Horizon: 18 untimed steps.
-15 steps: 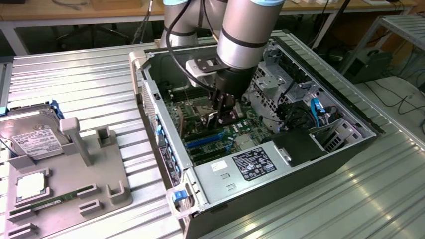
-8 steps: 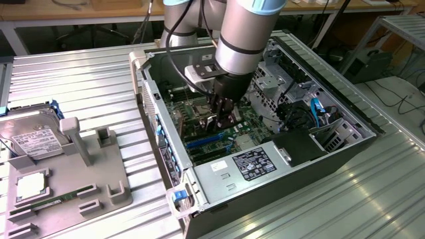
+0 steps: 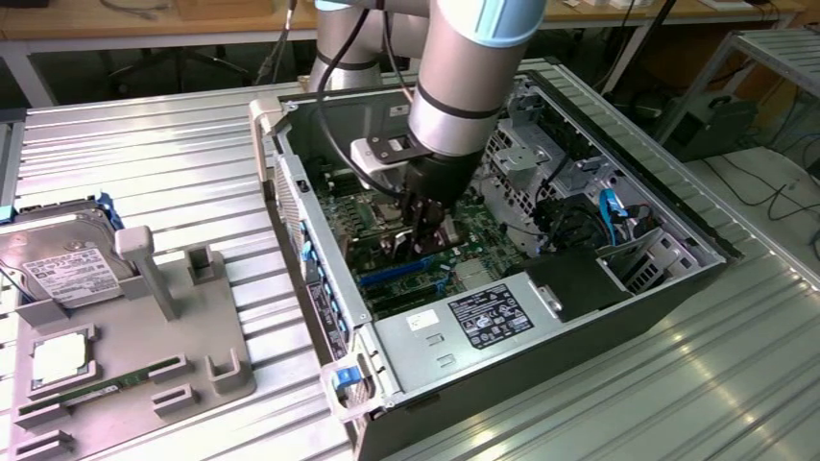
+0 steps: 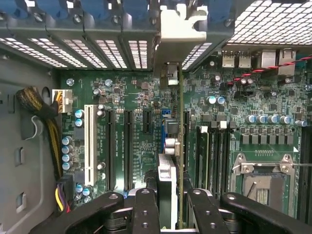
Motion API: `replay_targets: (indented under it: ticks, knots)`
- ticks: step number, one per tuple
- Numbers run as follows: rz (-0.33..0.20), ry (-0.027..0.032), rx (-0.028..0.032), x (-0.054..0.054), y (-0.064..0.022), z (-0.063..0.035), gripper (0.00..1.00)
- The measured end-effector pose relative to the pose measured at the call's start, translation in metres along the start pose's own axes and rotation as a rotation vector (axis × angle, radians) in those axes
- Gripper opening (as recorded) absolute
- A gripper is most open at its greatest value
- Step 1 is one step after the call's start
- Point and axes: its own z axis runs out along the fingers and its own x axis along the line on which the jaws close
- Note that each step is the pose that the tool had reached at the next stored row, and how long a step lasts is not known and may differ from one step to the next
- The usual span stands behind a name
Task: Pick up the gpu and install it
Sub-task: 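Insert the gpu into the slot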
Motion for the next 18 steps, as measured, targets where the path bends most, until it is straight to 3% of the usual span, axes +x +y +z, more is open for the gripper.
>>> replay_targets:
  ticks: [18]
  knots:
    - [0.0,0.0,0.0,0.0,0.0099,0.0076,0.28]
